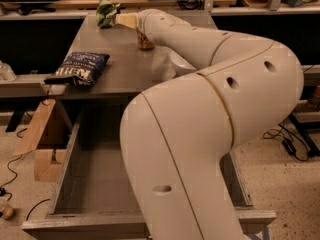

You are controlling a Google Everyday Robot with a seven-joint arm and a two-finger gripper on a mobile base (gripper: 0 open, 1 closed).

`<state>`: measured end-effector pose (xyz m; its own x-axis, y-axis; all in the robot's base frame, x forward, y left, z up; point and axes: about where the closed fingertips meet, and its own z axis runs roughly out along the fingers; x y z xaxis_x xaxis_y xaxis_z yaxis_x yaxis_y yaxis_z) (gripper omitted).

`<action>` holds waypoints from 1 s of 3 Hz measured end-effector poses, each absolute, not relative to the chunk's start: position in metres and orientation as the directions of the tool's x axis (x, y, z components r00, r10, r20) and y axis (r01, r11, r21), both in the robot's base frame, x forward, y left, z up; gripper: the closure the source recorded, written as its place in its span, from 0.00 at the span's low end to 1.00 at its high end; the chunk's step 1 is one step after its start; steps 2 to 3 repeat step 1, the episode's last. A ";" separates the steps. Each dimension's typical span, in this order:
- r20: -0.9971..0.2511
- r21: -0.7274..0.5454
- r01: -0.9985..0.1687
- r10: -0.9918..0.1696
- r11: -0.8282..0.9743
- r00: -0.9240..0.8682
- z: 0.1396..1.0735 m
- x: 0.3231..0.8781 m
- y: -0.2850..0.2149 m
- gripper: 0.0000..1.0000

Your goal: Pick orange can from top drawer and place on counter

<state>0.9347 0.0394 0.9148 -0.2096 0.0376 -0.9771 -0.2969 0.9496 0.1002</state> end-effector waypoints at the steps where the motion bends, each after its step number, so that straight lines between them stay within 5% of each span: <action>1: -0.977 0.100 -0.297 0.038 0.950 -0.210 0.915 0.935 0.039 0.00; 3: -0.977 0.100 -0.297 0.038 0.950 -0.210 0.915 0.935 0.039 0.00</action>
Offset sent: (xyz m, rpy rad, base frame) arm 0.0000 0.0000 0.0000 0.0000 0.0000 0.0000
